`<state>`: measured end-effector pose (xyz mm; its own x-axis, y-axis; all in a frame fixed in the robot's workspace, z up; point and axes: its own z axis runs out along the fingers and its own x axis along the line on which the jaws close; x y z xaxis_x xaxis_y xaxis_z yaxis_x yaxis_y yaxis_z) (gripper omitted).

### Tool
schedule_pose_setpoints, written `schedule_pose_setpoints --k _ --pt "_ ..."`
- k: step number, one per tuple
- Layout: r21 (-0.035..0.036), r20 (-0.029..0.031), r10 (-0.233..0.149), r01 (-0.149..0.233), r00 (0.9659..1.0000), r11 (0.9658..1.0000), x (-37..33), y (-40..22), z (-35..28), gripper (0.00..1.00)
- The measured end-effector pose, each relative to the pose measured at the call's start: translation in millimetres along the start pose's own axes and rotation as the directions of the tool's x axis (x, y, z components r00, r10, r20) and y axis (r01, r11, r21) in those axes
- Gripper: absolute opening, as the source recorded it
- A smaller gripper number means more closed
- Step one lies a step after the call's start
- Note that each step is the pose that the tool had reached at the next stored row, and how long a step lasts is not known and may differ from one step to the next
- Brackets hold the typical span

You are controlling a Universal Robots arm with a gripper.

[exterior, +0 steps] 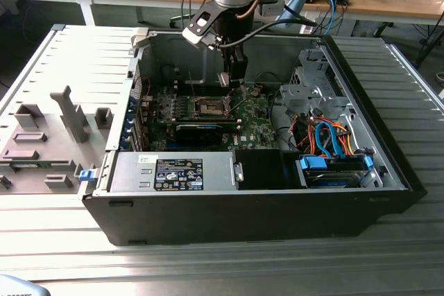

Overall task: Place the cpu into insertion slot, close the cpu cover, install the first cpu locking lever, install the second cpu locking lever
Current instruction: 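Place the cpu into insertion slot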

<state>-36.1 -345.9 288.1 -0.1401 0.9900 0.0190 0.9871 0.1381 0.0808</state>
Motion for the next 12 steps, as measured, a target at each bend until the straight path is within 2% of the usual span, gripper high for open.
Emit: schedule_pose_setpoints --k 12 --pt "0.0000 0.0000 0.000 0.000 1.0000 1.0000 0.0 -0.2 2.7 0.54"
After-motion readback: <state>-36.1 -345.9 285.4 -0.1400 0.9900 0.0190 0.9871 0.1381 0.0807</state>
